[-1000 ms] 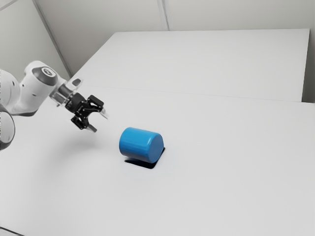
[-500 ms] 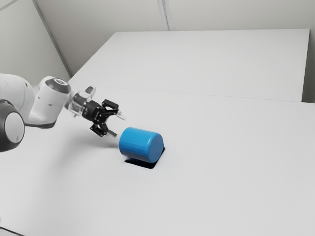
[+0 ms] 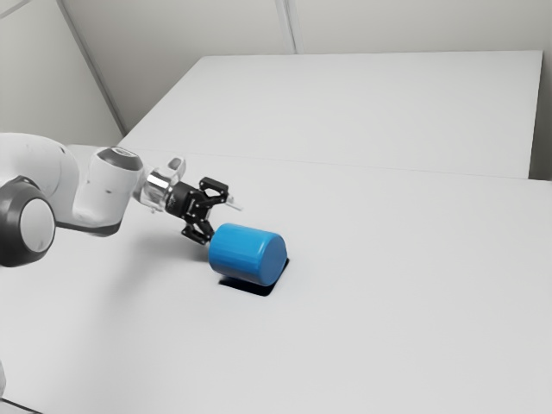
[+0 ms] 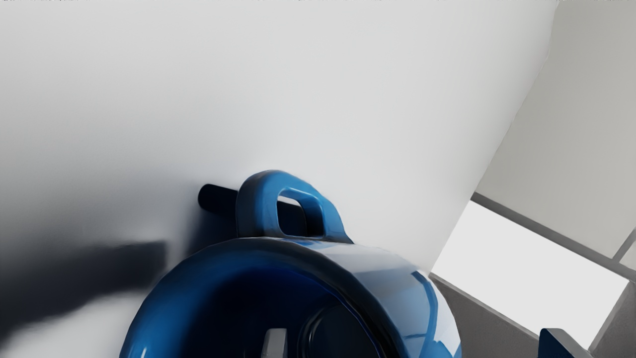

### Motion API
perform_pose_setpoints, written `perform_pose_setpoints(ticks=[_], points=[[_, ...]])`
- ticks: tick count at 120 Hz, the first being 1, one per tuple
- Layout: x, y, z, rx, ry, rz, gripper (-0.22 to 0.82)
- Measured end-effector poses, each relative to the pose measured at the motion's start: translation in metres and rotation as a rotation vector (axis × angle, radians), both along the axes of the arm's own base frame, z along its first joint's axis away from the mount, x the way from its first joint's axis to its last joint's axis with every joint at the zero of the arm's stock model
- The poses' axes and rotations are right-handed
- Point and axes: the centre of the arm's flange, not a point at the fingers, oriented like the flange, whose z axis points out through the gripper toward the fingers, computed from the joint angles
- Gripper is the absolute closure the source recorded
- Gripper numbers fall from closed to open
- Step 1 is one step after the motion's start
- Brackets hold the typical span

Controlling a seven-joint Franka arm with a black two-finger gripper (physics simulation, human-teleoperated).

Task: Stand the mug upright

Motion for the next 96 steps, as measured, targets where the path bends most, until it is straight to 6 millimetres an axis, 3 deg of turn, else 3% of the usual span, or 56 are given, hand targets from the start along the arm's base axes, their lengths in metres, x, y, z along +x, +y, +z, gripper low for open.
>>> perform_pose_setpoints(ticks=[17,35,72,96], points=[[0.002,-0.005,0.002,0.003,0.009,-0.001,0.45],[0.007,-0.018,0.007,-0.002,0.012,-0.009,0.65],[0.013,-0.035,0.023,0.029,0.01,-0.011,0.77],[0.022,-0.039,0.102,0.252,-0.115,-0.123,0.78]])
